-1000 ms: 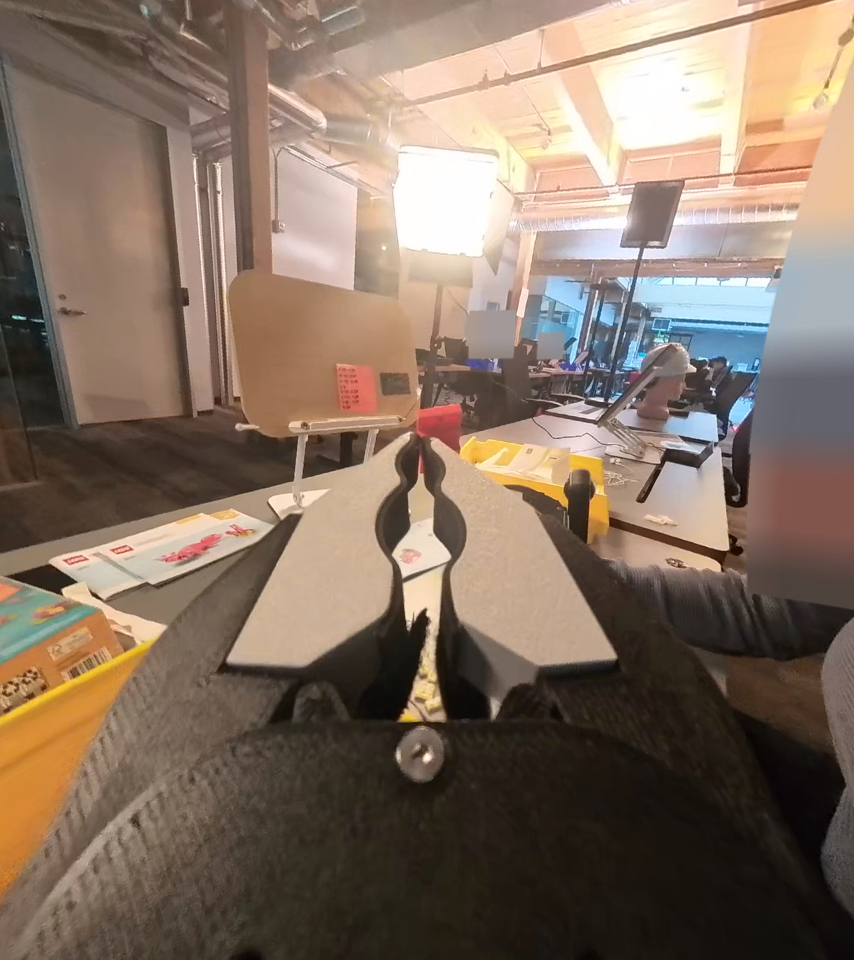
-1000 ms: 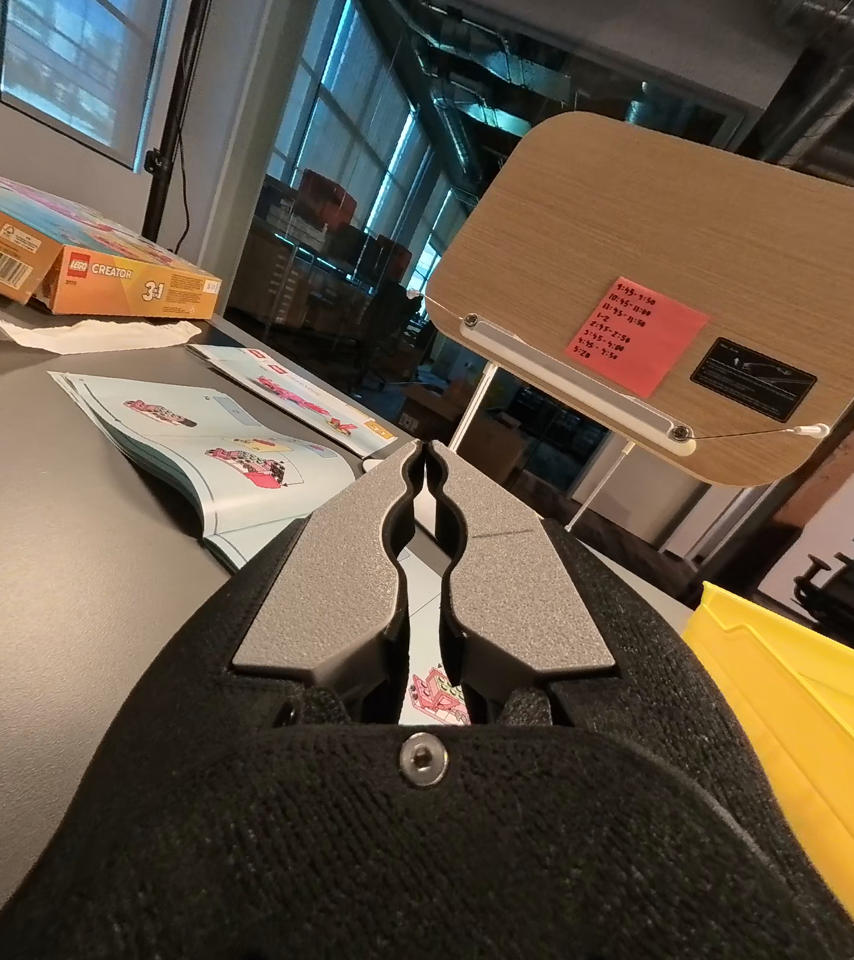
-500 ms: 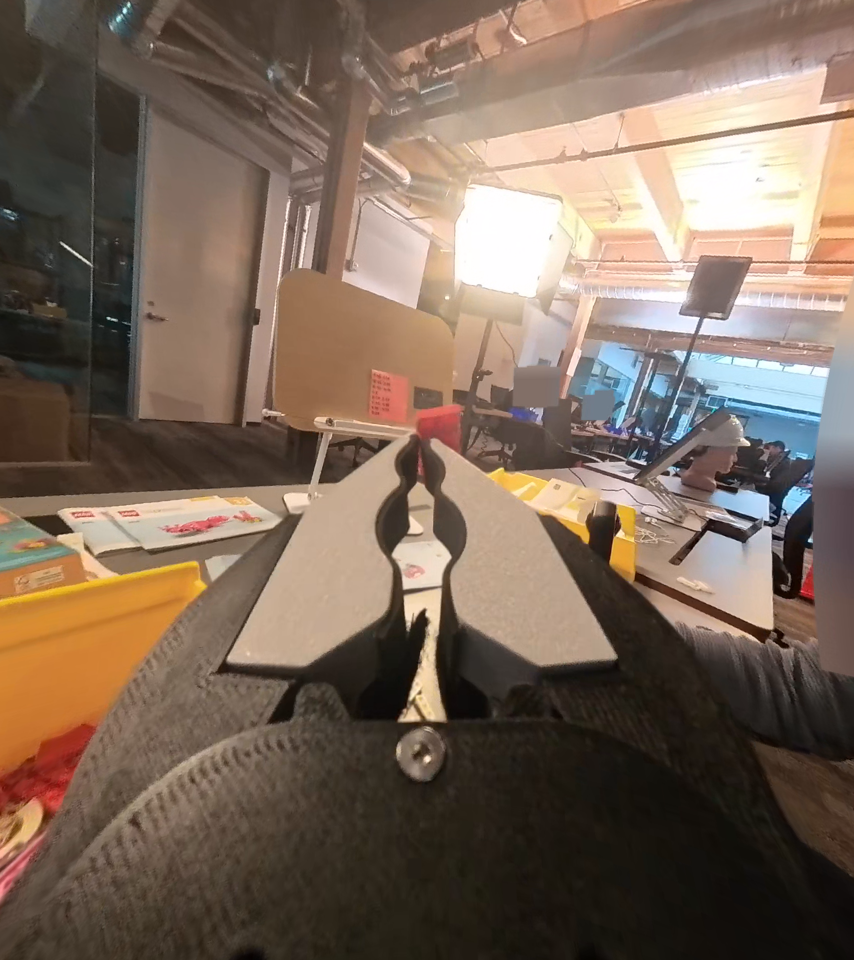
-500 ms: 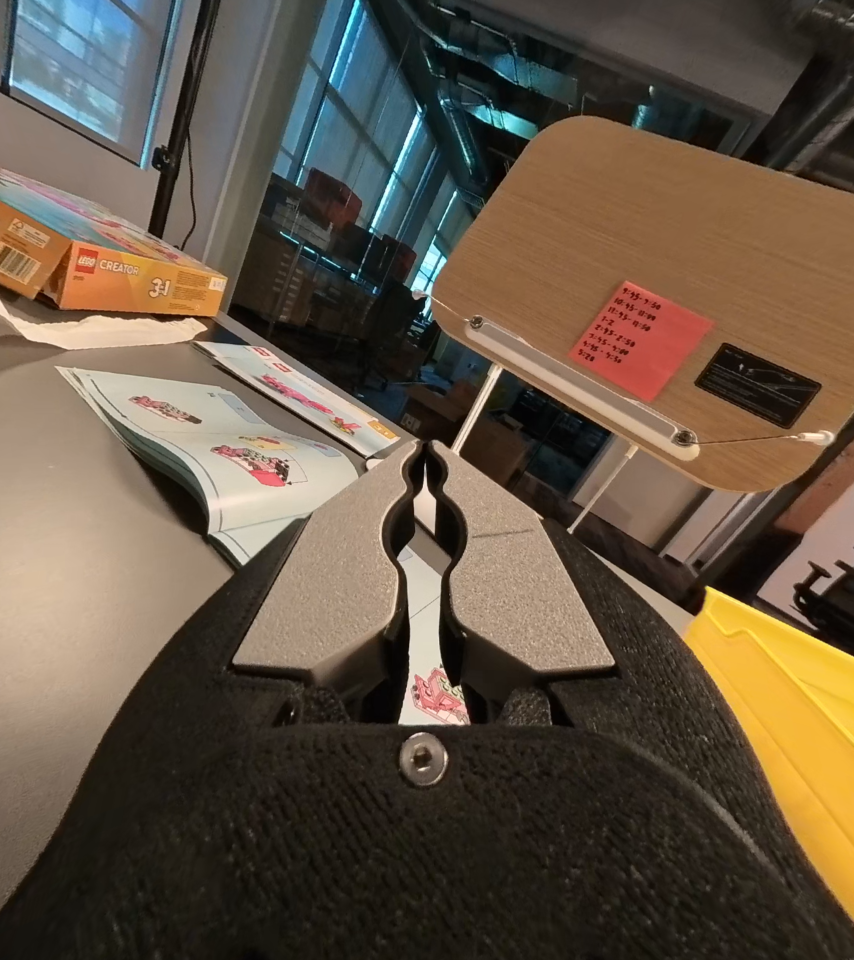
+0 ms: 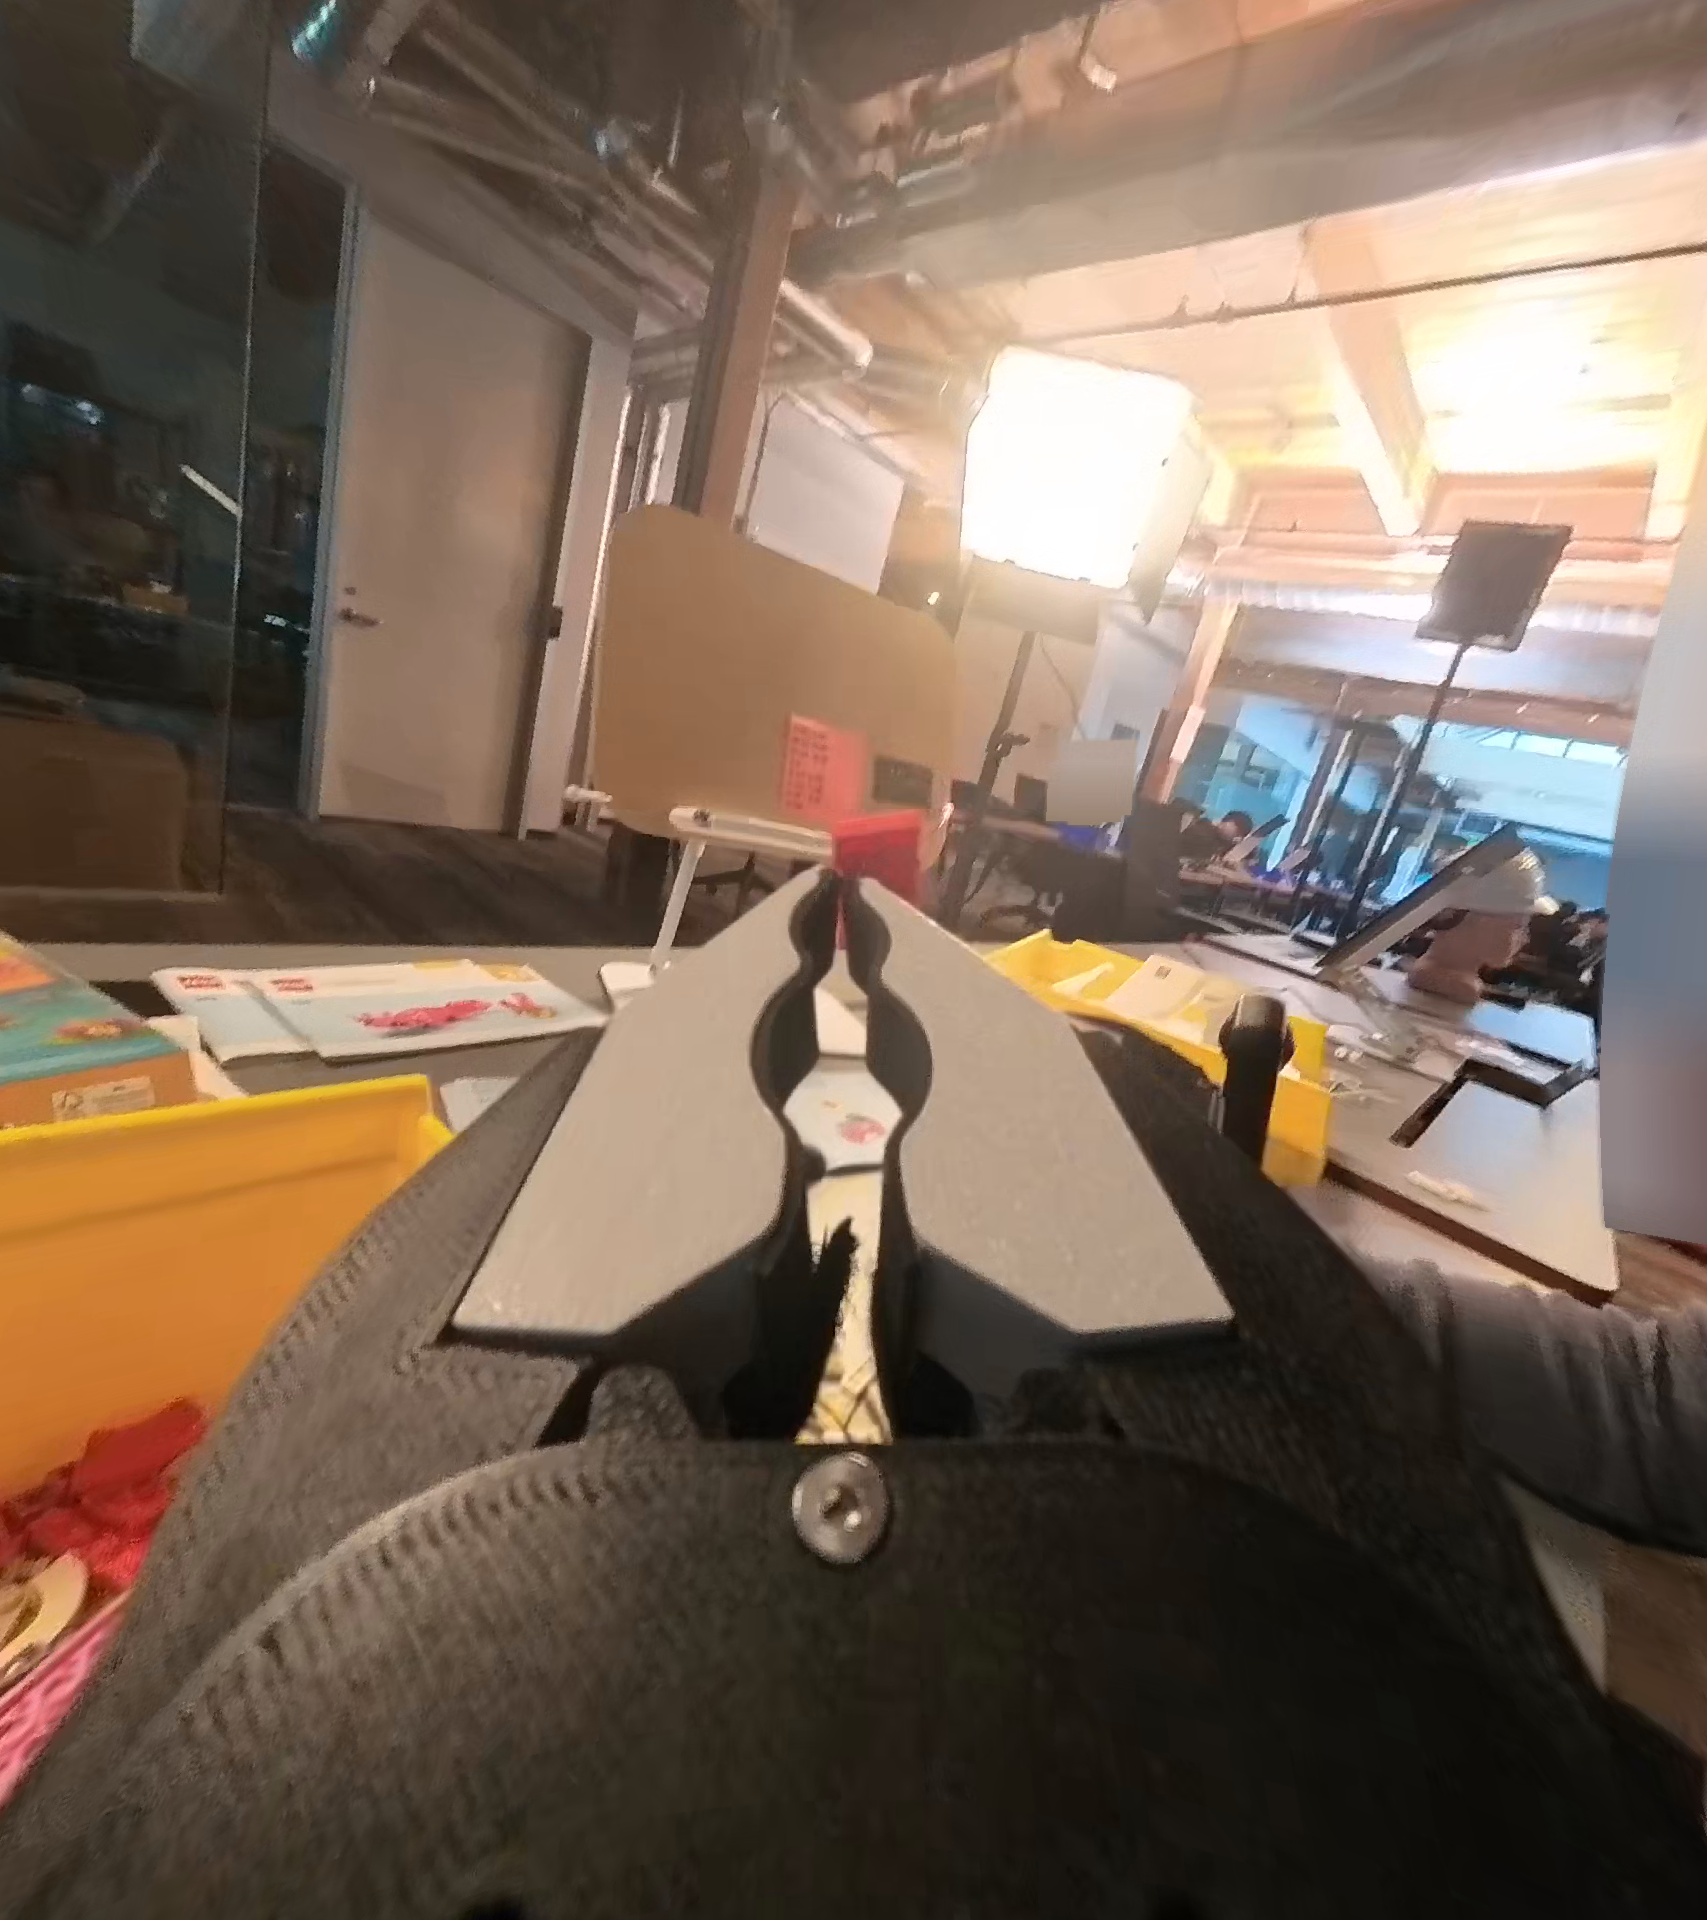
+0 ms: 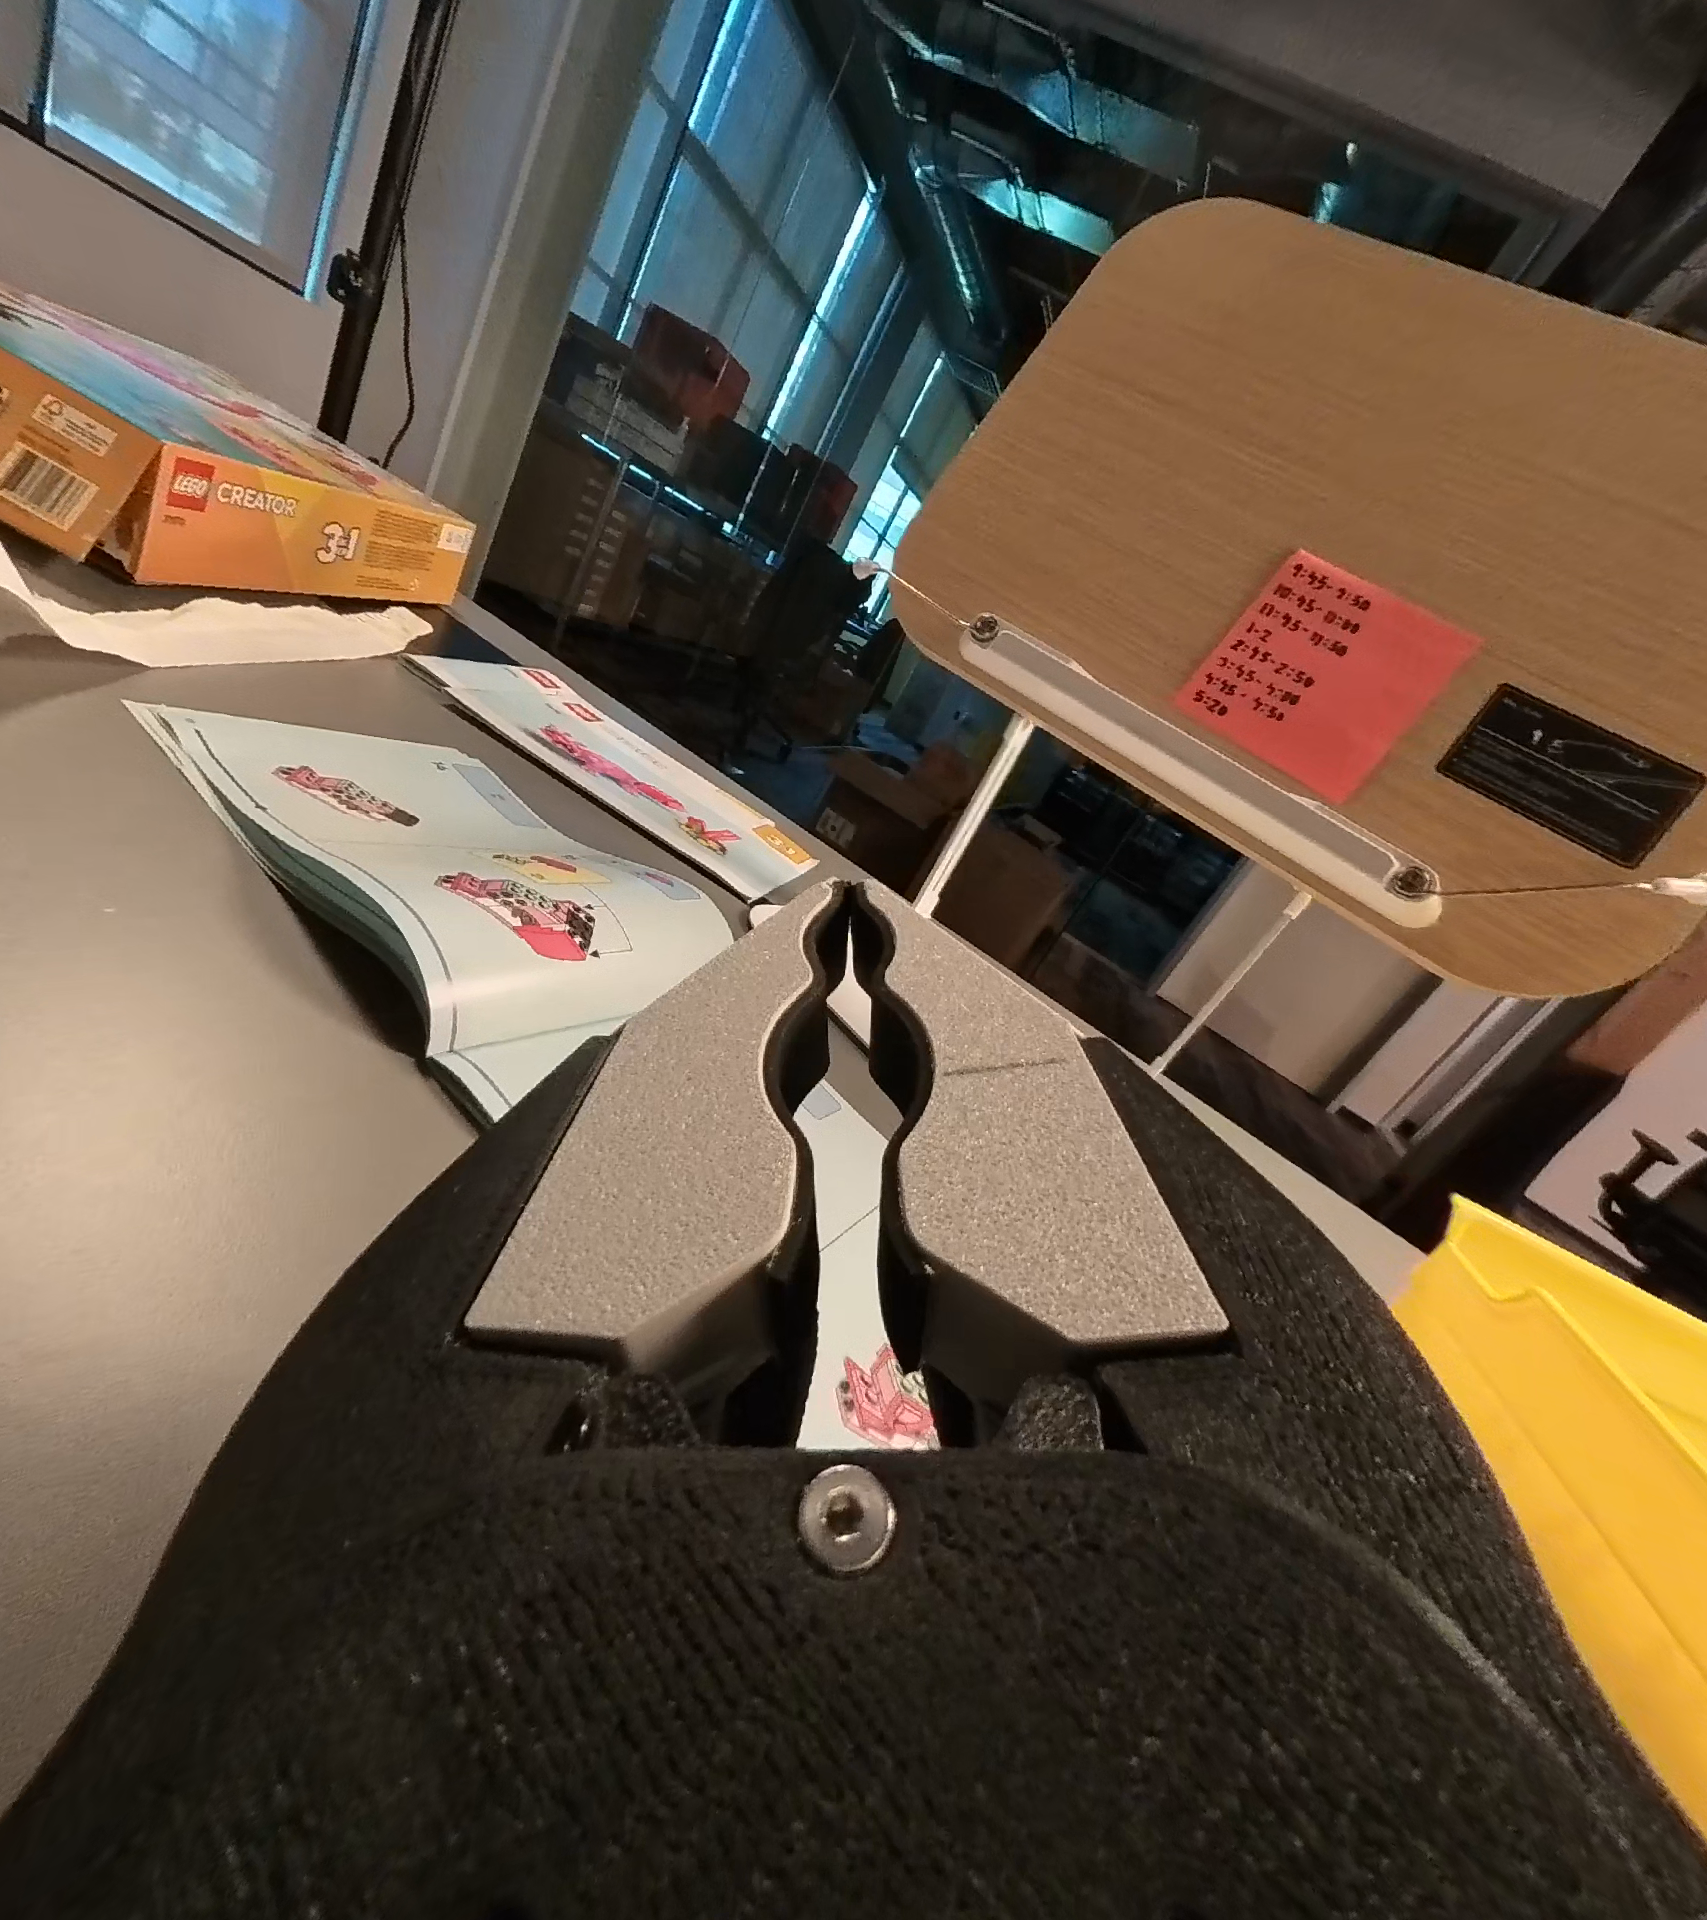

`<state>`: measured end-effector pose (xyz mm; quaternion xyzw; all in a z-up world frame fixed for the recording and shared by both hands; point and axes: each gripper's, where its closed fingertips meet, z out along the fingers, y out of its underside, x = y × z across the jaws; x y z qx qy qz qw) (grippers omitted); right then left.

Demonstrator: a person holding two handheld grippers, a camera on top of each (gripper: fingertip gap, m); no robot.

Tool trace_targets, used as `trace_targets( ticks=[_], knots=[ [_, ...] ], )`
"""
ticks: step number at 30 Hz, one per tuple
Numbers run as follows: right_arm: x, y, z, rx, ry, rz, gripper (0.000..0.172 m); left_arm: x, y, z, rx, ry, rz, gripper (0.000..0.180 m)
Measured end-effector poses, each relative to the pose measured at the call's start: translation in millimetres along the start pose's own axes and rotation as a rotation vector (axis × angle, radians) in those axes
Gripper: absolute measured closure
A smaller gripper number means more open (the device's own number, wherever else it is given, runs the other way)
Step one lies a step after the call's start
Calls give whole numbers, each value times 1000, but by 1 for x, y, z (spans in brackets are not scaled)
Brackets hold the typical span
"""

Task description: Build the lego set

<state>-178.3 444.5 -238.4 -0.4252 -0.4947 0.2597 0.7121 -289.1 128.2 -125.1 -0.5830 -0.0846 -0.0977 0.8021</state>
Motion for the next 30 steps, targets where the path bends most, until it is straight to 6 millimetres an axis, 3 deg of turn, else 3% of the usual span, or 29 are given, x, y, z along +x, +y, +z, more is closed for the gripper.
trace_targets(
  ticks=[3,8,11,13,20,23,27,30],
  knots=[
    [-2,0,0,-1,-7,-11,172,4,12,5,-102,-33,57,180],
    [-1,-1,-1,5,-1,-4,172,49,35,16,-367,29,263,180],
    [-1,-2,-1,7,-2,-2,172,75,61,19,-554,55,392,180],
    [-1,-2,-1,9,-4,-1,172,87,90,14,-717,109,417,180],
    [-4,-4,-1,17,-17,-5,172,101,165,-1,-1165,229,399,180],
    [-4,-4,-1,20,-19,-5,172,115,202,-22,-1459,386,353,180],
    [-4,-5,-1,22,-20,-4,172,100,239,-28,-1710,370,442,180],
    [-3,-5,-1,24,-20,-2,172,91,255,-31,-1820,334,490,180]
  ],
)
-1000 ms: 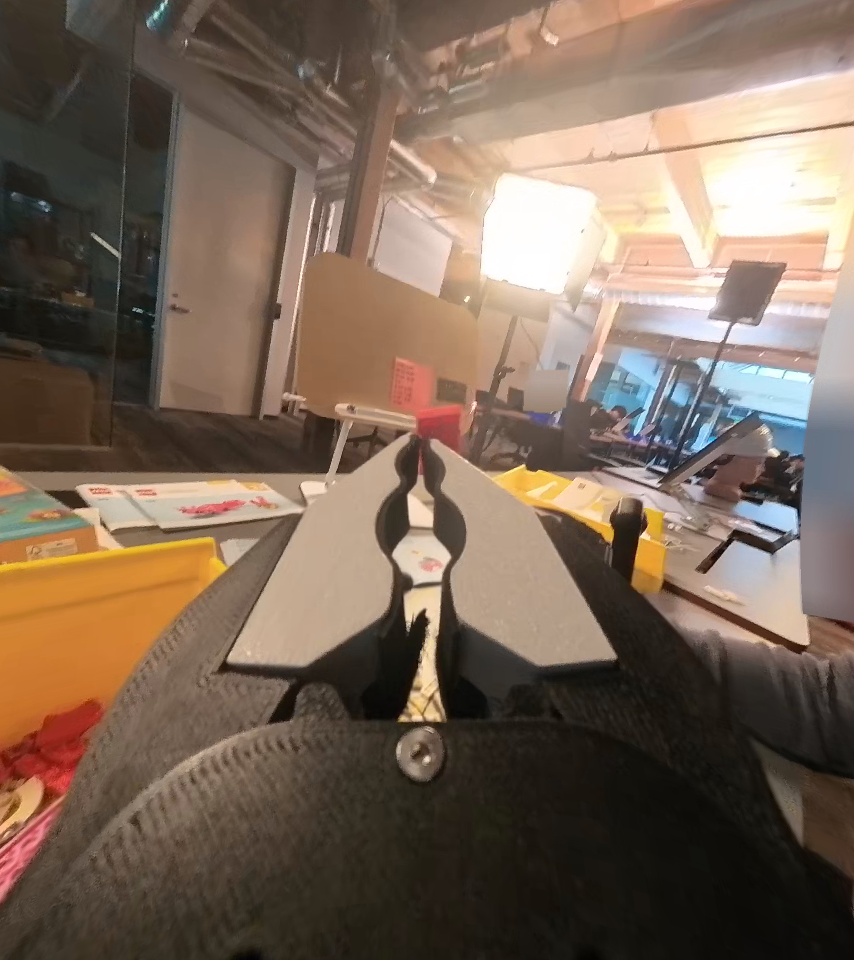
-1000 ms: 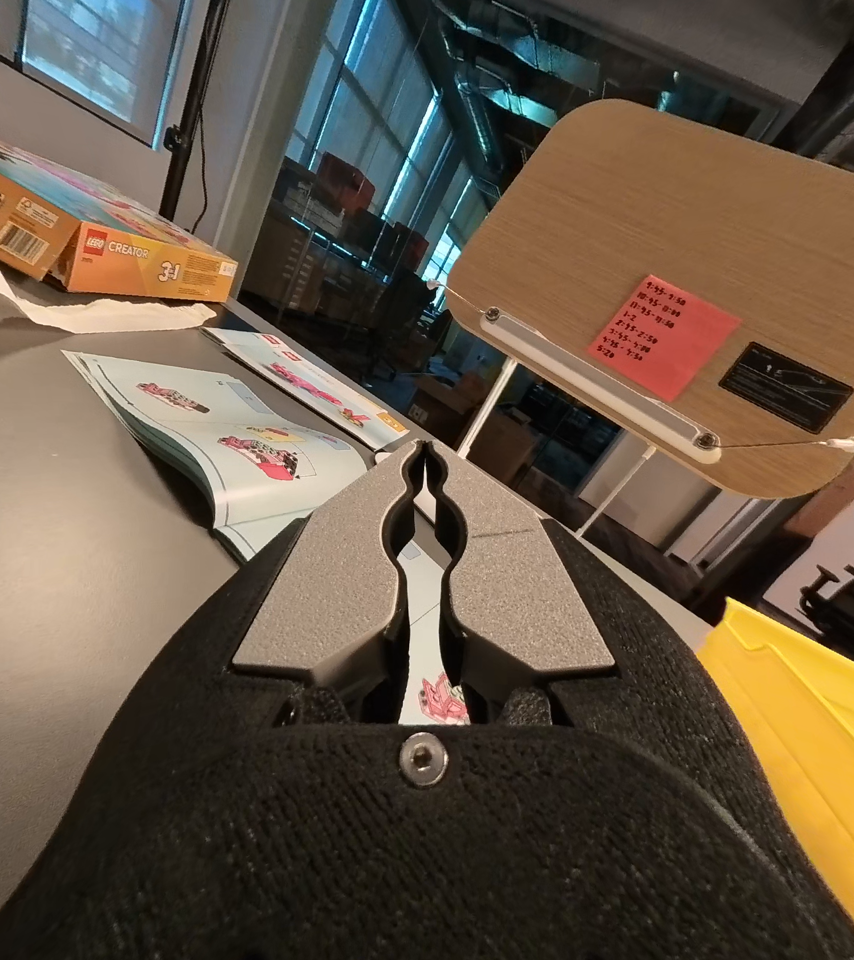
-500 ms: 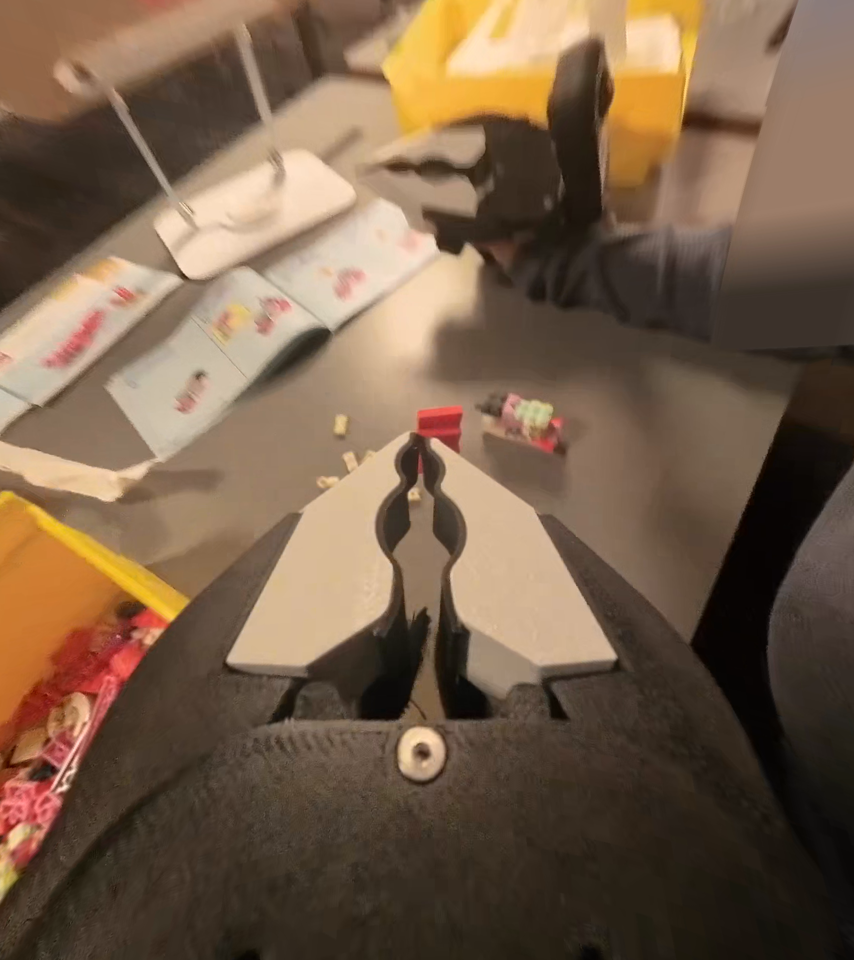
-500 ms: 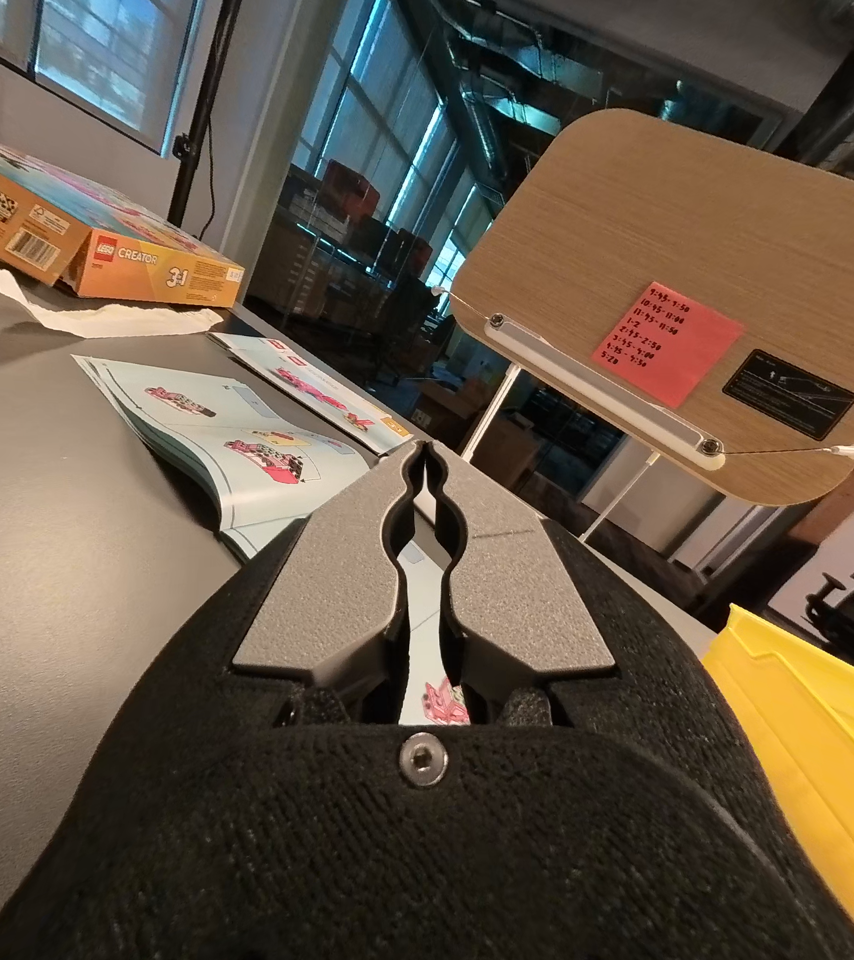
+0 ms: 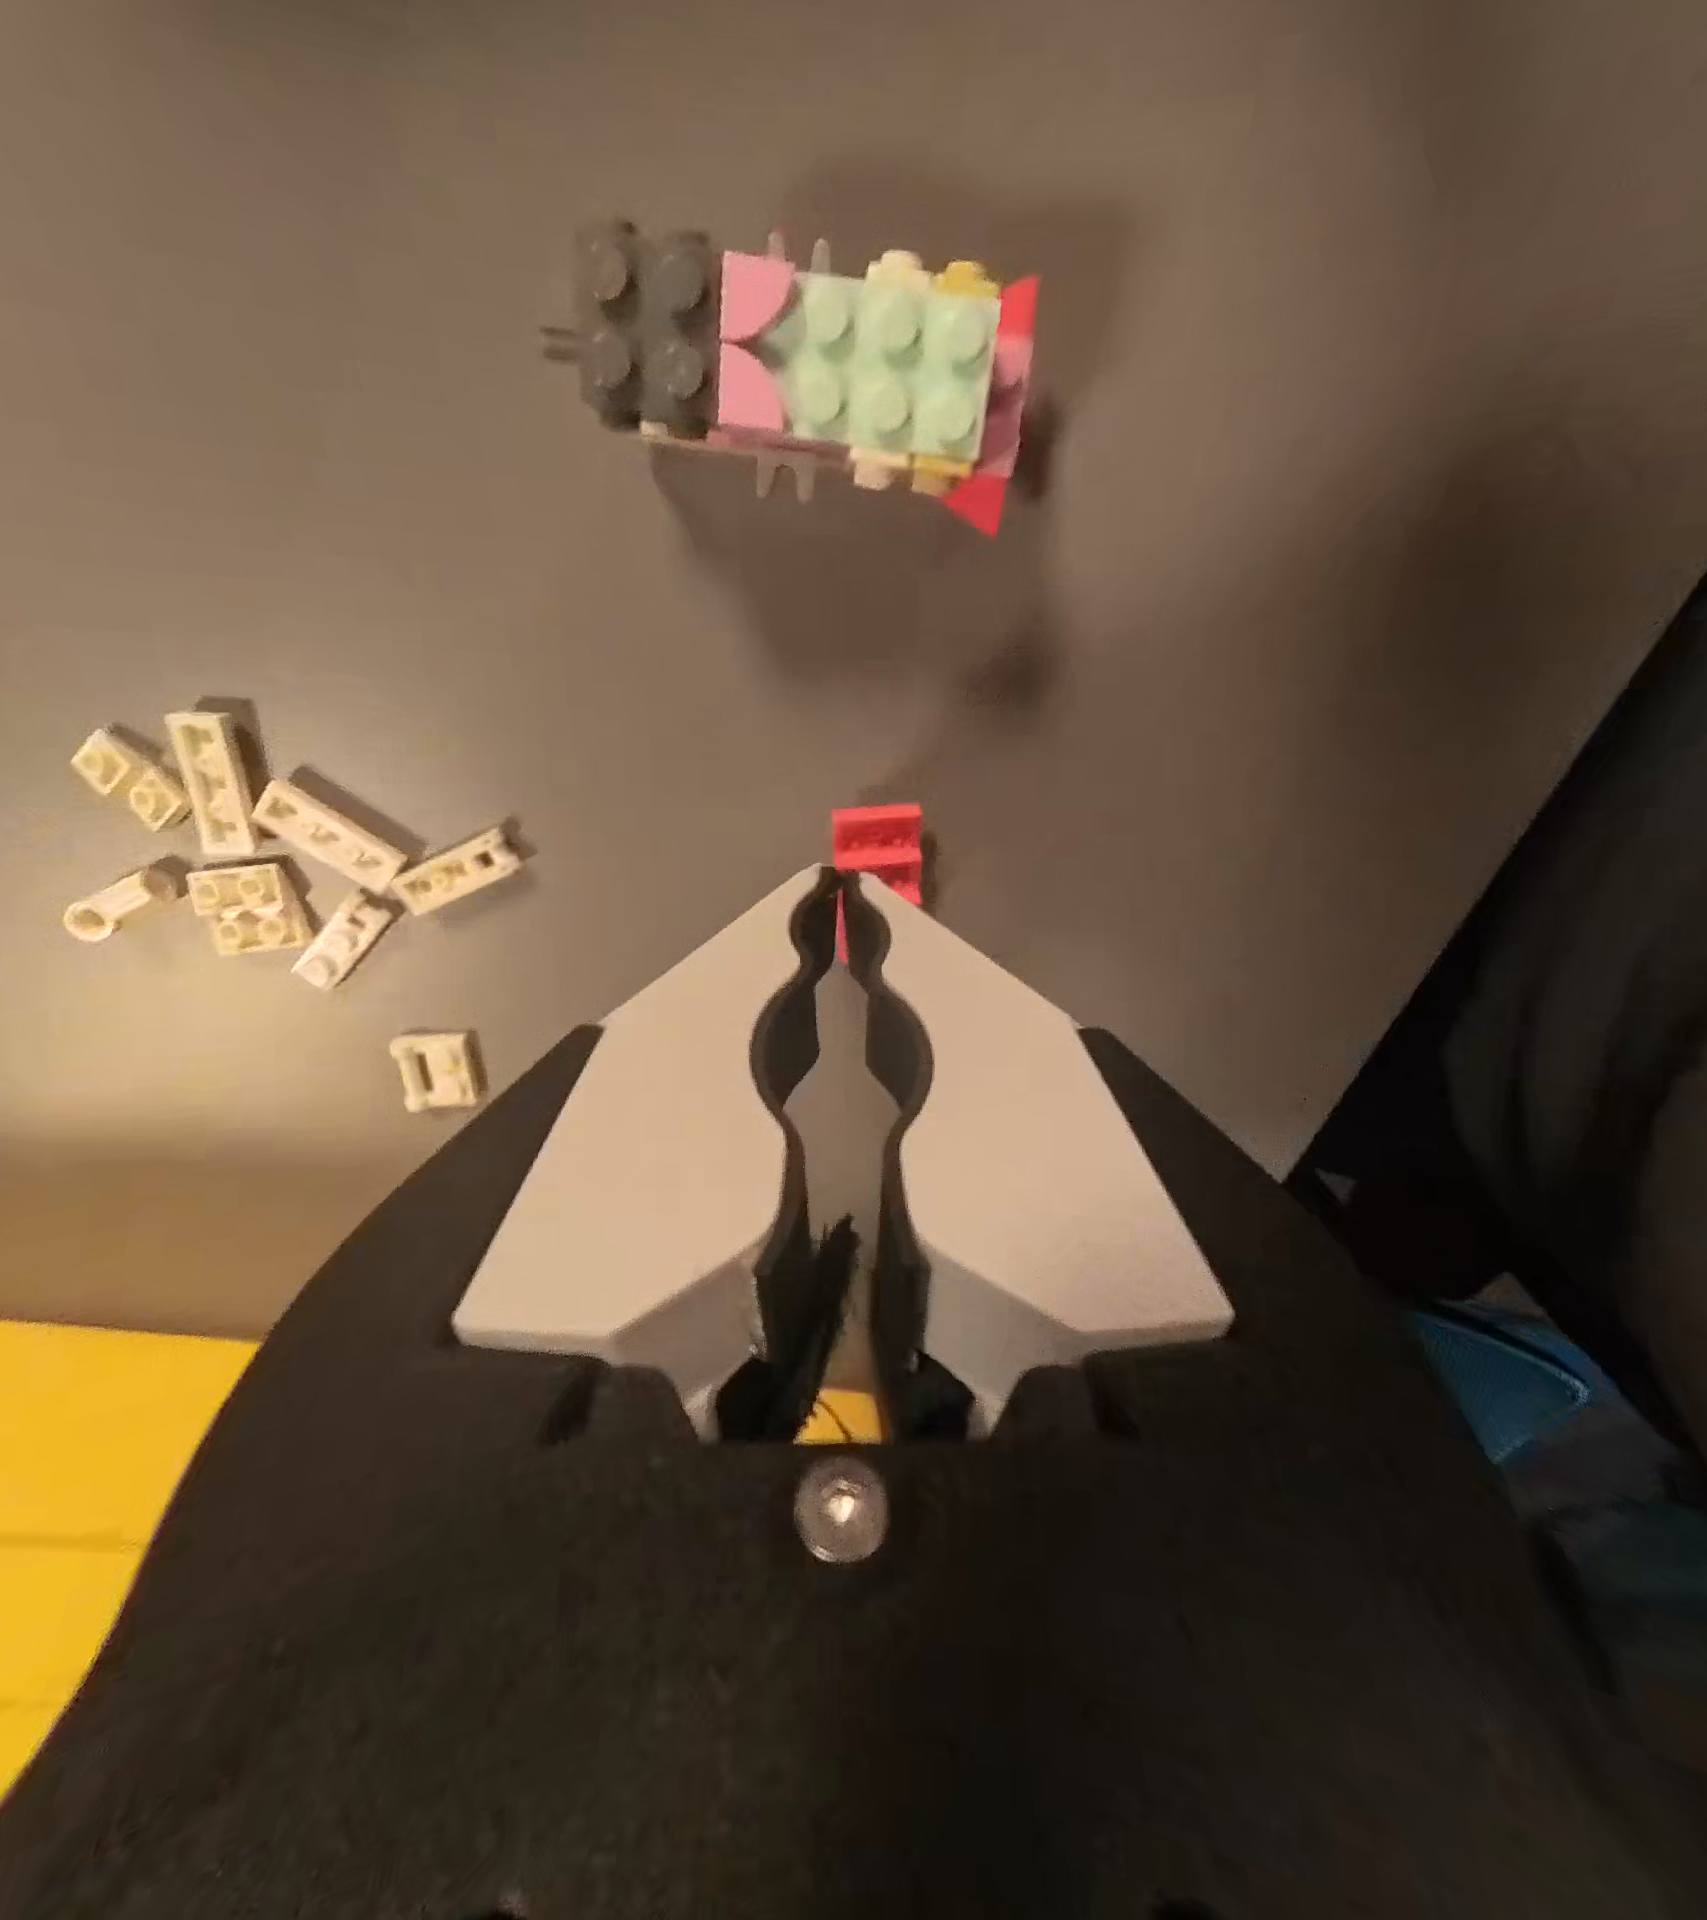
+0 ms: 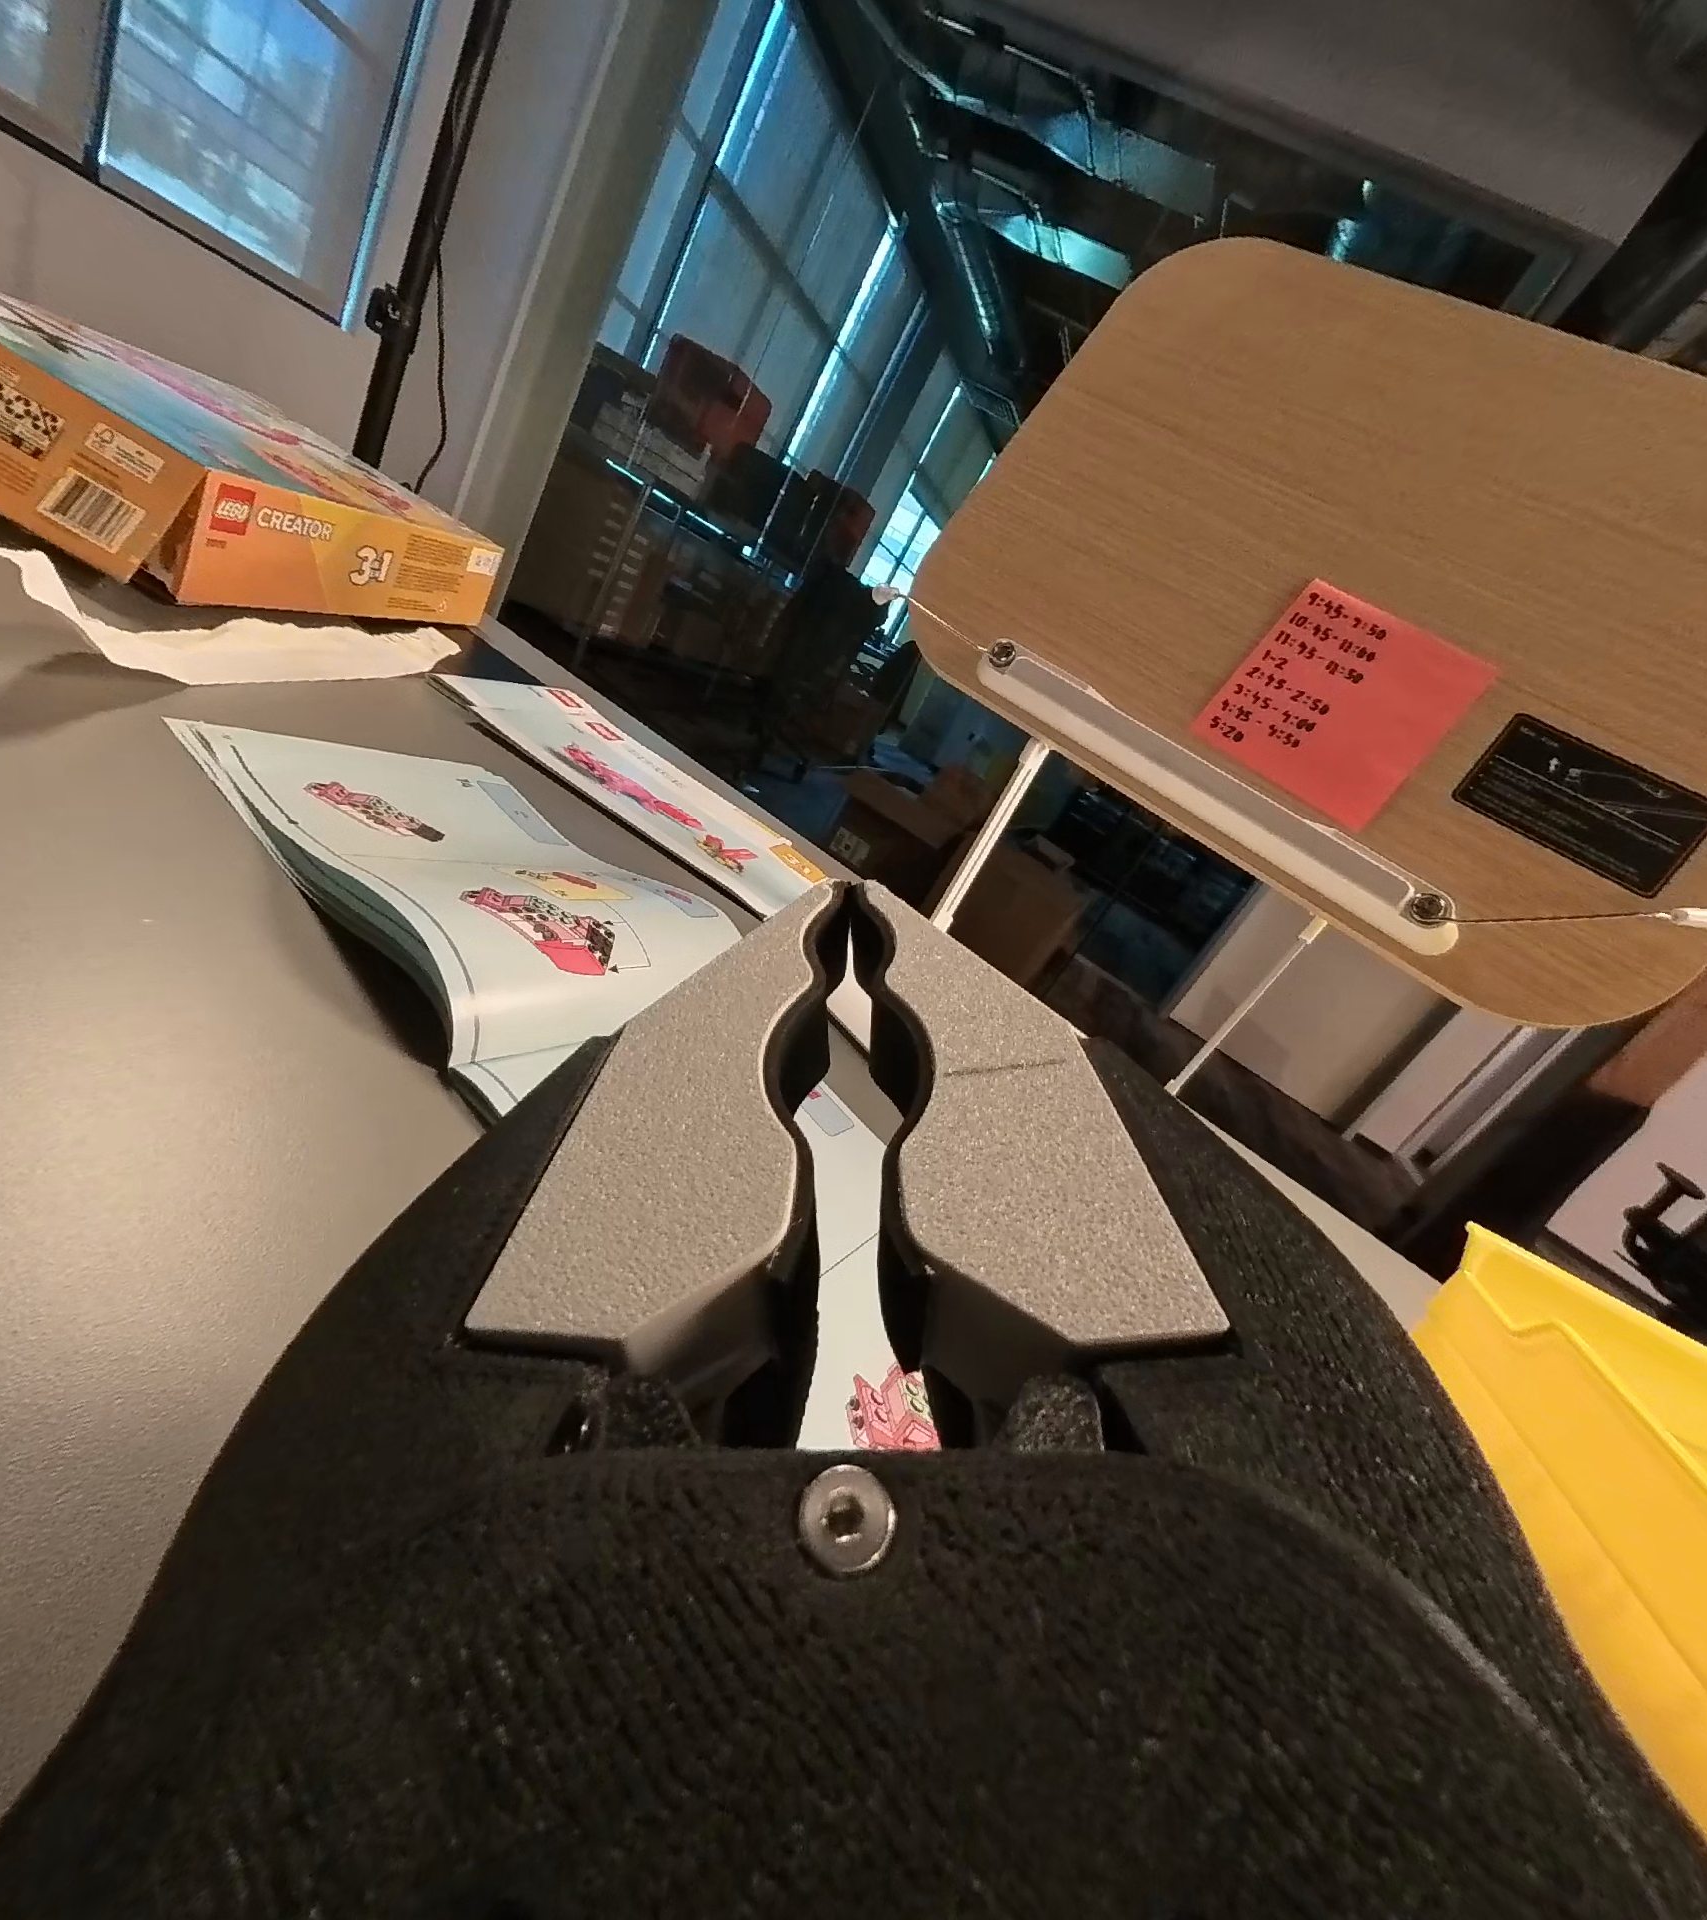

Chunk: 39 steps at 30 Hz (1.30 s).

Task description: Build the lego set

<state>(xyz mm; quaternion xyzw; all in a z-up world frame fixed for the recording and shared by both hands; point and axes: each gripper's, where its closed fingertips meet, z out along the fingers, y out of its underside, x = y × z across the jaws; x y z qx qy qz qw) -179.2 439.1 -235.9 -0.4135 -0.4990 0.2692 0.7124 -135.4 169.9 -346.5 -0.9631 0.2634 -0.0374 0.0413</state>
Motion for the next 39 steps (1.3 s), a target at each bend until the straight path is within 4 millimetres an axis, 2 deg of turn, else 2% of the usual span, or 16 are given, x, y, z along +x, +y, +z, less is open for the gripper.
trace_targets(
  ticks=[3,7,9,11,12,13,15,16,18,20,23,25,28,30,32,39],
  knots=[
    [0,0,0,3,1,0,172,-8,-7,1,27,2,-66,180],
    [0,-1,-1,4,0,-2,172,-12,-12,-5,97,7,-142,142],
    [0,-1,-1,3,-1,-3,172,-10,-14,-22,194,5,-158,136],
    [0,-1,-1,4,0,-4,172,-11,-9,-55,321,-15,-159,132],
    [0,-1,-2,4,0,-4,172,-20,2,-76,370,-71,-172,132],
    [0,-1,-1,3,0,-5,172,-38,19,-102,414,-186,-217,132],
    [2,2,0,-6,4,4,172,-74,61,-157,504,-421,-338,138],
    [3,3,0,-11,9,12,172,-85,84,-178,531,-480,-398,141],
    [7,4,-1,-9,24,26,172,-97,130,-191,495,-492,-536,140],
    [10,5,-2,-13,38,32,172,-104,175,-178,369,-471,-635,140],
    [12,6,-2,-20,53,29,172,-113,235,-150,124,-543,-645,140],
    [12,6,-2,-24,56,23,172,-105,260,-126,6,-480,-642,141],
    [12,7,-1,-31,57,13,172,-91,274,-94,-96,-355,-534,147],
    [11,7,-2,-32,56,10,172,-94,290,-81,-219,-360,-452,148],
    [11,7,-2,-33,56,9,172,-99,296,-73,-299,-366,-411,158],
    [11,7,-3,-32,57,9,172,-102,305,-51,-505,-302,-361,152]
  ],
)
